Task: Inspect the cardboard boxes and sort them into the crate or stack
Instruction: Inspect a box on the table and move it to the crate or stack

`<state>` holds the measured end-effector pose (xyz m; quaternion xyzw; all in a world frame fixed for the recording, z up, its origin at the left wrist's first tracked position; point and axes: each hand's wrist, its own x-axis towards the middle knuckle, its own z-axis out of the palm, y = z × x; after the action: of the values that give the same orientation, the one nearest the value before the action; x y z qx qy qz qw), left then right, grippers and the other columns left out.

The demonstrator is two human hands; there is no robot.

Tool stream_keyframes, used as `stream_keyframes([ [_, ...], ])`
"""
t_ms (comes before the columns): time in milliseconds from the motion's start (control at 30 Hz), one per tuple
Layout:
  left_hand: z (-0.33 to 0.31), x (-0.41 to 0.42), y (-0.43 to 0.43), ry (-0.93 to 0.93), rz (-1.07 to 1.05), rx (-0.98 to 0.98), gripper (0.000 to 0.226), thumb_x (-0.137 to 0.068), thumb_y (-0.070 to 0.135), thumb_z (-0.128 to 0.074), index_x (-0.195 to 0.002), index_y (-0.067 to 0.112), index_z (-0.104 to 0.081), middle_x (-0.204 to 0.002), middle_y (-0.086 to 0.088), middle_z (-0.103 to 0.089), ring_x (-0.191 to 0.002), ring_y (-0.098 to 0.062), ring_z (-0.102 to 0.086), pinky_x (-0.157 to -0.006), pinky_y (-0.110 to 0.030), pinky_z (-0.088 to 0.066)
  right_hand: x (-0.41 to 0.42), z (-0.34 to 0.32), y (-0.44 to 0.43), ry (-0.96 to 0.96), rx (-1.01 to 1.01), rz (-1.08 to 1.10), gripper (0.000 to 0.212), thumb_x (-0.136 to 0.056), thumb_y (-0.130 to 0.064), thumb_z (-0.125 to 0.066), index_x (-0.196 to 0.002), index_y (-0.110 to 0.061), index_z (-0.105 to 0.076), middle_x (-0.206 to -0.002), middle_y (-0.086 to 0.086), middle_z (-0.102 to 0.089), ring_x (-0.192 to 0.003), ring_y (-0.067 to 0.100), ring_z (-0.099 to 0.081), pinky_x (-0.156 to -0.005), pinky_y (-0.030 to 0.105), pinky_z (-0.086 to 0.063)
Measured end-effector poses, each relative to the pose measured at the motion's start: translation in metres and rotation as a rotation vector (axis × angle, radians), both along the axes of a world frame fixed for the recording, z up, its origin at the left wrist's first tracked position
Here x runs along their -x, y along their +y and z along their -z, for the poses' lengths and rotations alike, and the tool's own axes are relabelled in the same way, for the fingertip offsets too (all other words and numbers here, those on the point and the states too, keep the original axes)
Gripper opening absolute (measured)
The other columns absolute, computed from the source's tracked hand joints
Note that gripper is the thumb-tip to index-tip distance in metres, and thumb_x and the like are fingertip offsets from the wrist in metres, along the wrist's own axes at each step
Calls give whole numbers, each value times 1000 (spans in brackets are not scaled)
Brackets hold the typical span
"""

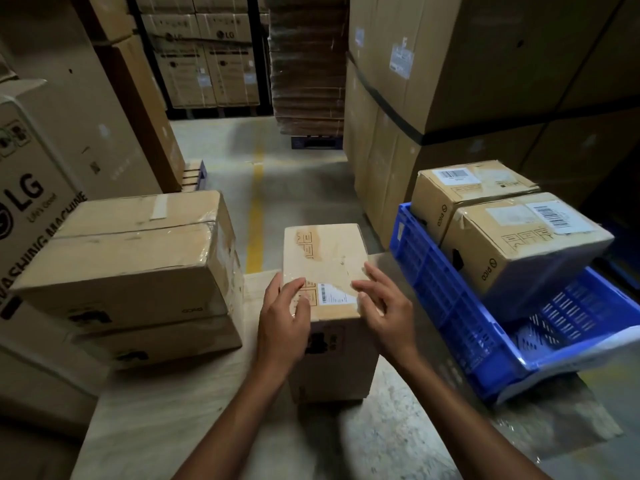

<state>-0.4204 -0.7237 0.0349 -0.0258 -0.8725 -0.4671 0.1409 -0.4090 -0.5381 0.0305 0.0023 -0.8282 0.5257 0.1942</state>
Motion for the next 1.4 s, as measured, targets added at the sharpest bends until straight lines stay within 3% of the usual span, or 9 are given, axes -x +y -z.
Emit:
stream_keyframes([
  [167, 9, -20, -9, 372, 112, 335, 19, -93, 10, -58, -105, 4, -71, -125, -16, -60, -117, -28, -54, -97, -43, -51, -21, 6, -18, 201, -394, 2, 33, -93, -33, -53, -108, -15, -76, -133, -1, -65, -136, 16, -49, -111, 33, -37],
  [367, 12, -34, -9, 371, 193, 446, 30, -95, 22, -51, -111, 7, -71, -118, -10, -66, -113, -23, -60, -96, -37, -50, -26, 11, -22, 206, -586, -19, 30, -95, -31, -51, -107, -18, -75, -124, -1, -70, -125, 16, -58, -113, 36, -35],
  [533, -12, -16, -11, 285, 251, 505, 20, -91, 21, -55, -93, 11, -71, -96, -3, -65, -89, -19, -59, -73, -35, -53, -11, -15, -22, 99, -764, -61, 24, -91, -39, -48, -90, -21, -64, -95, -5, -61, -89, 16, -55, -79, 37, -49],
  [633, -26, 6, -6, 158, 297, 546, 29, -97, 25, -51, -117, 12, -67, -126, -8, -62, -118, -22, -55, -98, -42, -51, 9, -27, -23, -20, -830, -74, 28, -95, -45, -49, -106, -24, -64, -107, -3, -58, -97, 15, -53, -82, 36, -46],
  [733, -32, 21, -1, -41, 283, 596, 49, -103, 34, -40, -149, 17, -40, -160, -4, -31, -149, -20, -23, -119, -36, -25, 23, -29, -26, -83, -870, -108, 37, -98, -47, -49, -124, -23, -59, -129, 2, -55, -117, 19, -51, -96, 38, -44],
  [867, -31, 22, 1, -89, 274, 684, 52, -105, 36, -34, -153, 16, -32, -162, -3, -27, -150, -18, -19, -121, -33, -17, 23, -25, -26, -55, -916, -122, 39, -97, -48, -42, -119, -21, -59, -125, 1, -54, -112, 18, -51, -94, 34, -44],
  [1033, -43, 43, 5, 23, 242, 778, 30, -101, 29, -40, -120, 15, -59, -125, -5, -57, -112, -20, -48, -96, -34, -43, 47, -38, -32, -108, -1013, -92, 36, -97, -52, -38, -112, -23, -54, -116, 0, -53, -103, 17, -47, -87, 39, -44],
  [1233, -34, 78, 5, -112, 287, 765, 51, -106, 32, -26, -155, 15, -27, -164, -6, -18, -152, -23, -11, -123, -44, -12, 75, -30, -27, -111, -981, -128, 44, -100, -53, -32, -126, -25, -54, -137, 1, -50, -130, 18, -42, -113, 47, -31],
  [1400, -23, 84, 2, -23, 264, 680, 45, -104, 29, -34, -146, 15, -44, -157, -6, -37, -148, -23, -26, -120, -43, -22, 82, -25, -25, -115, -907, -105, 44, -97, -58, -38, -122, -29, -58, -132, -4, -52, -125, 16, -46, -105, 47, -40],
])
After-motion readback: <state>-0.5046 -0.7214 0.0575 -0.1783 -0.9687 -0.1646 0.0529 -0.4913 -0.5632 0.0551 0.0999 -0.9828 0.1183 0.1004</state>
